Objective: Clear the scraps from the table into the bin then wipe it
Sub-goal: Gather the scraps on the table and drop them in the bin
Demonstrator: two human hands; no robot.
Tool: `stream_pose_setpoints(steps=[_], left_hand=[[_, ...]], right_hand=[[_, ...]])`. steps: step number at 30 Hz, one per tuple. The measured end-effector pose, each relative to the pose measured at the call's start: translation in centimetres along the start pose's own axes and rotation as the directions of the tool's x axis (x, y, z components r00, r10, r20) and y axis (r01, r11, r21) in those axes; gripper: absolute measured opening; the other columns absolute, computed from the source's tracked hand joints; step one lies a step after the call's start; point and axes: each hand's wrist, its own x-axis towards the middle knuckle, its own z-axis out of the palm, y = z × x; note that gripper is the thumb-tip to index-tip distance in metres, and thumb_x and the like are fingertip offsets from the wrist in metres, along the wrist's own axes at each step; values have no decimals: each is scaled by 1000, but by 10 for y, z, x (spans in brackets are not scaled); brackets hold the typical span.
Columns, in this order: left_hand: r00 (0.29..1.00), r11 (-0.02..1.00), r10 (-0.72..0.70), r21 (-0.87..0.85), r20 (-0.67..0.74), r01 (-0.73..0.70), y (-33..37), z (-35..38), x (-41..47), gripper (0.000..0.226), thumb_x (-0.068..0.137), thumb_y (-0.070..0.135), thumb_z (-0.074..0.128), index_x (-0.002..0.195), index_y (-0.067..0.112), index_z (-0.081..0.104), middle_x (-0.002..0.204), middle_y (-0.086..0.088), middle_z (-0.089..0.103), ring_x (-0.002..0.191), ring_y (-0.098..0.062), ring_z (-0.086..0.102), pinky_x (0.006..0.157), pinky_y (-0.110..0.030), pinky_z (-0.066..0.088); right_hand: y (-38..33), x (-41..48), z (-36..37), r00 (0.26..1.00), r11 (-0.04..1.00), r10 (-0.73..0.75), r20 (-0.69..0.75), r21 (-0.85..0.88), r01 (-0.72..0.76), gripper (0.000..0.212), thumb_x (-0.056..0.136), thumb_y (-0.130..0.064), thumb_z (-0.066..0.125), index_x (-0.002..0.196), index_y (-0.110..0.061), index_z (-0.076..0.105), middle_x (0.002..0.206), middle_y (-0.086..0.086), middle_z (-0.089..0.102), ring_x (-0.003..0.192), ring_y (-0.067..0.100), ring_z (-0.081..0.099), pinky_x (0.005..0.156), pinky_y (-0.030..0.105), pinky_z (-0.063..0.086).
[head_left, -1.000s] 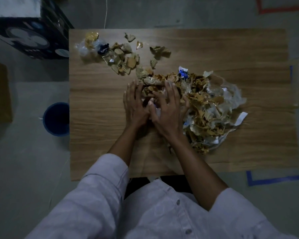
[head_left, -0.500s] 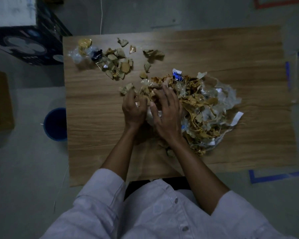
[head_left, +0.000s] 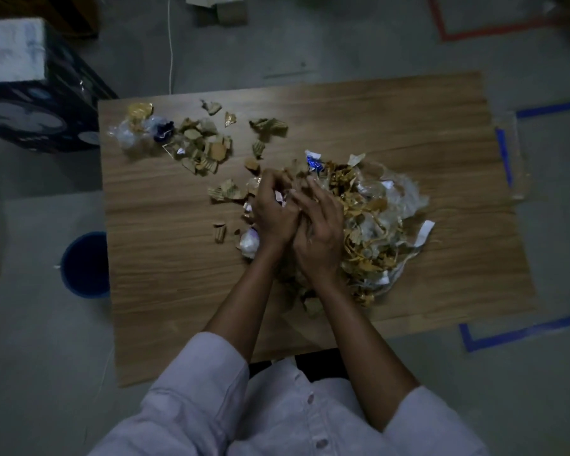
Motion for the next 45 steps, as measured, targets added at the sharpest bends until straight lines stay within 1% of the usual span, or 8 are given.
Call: stream_pose_setpoints(steps=[7,13,22,28,31,35,38,45], left_hand=[[969,940,120,289,218,-181,-49,5,-10,40,102,11,48,141,1,53,152,-17,48,147,-35,36,117,-56,30],[980,915,195,354,35,-194,-15,-24,9,40,105,24,41,136,7,60,146,-11,56,146,-27,39,123,-47,20],[974,855,116,518,-196,2,-57,-113,66,44,103,30,43,131,1,61,131,-19,63,124,-38,57,109,-52,39],[947,669,149,734,-286,117,-90,-165,142,70,101,55,43,160,22,27,167,-17,21,153,-36,18,123,-45,15],[959,615,148,782,-240,101,-106,-173,188,74,97,66,42,161,35,21,170,-15,8,155,-39,8,124,-48,9],[994,585,101,810,-27,-38,-130,-173,228,73,94,68,42,159,40,25,170,-6,13,155,-36,10,123,-53,9],[985,573,170,811,17,-112,-139,-169,229,60,97,60,44,146,26,48,149,-6,47,138,-30,39,112,-45,31],[993,714,93,700,-75,-14,-126,-153,191,36,100,38,41,114,9,57,113,-14,59,105,-32,51,91,-44,37]], right_hand=[[5,-7,1,997,999,43,61,-12,-42,37,97,-5,47,125,-10,71,146,7,57,133,27,51,107,36,45],[-13,22,8,1000,1000,15,22,18,-16,31,93,3,56,115,-9,73,138,10,62,127,27,55,109,22,36],[-68,78,97,946,984,-179,272,54,171,38,84,-18,57,119,-9,69,131,15,62,126,32,52,105,48,44],[-59,141,191,824,967,31,566,-227,120,106,73,-75,71,160,-41,22,171,13,-8,153,48,-14,116,74,7],[-41,162,228,813,966,9,582,-214,143,117,64,-84,69,160,-48,14,170,11,-18,152,48,-20,118,72,-3],[-31,166,256,834,961,-94,544,-167,218,100,70,-81,59,158,-46,25,172,5,-1,155,44,-12,120,62,-9],[-29,156,262,829,919,-236,506,-160,360,77,85,-58,57,154,-27,41,167,7,27,156,34,15,124,50,14],[-46,129,251,835,837,-391,387,-228,497,28,88,-28,59,110,-10,59,106,13,59,88,30,54,65,41,45]])
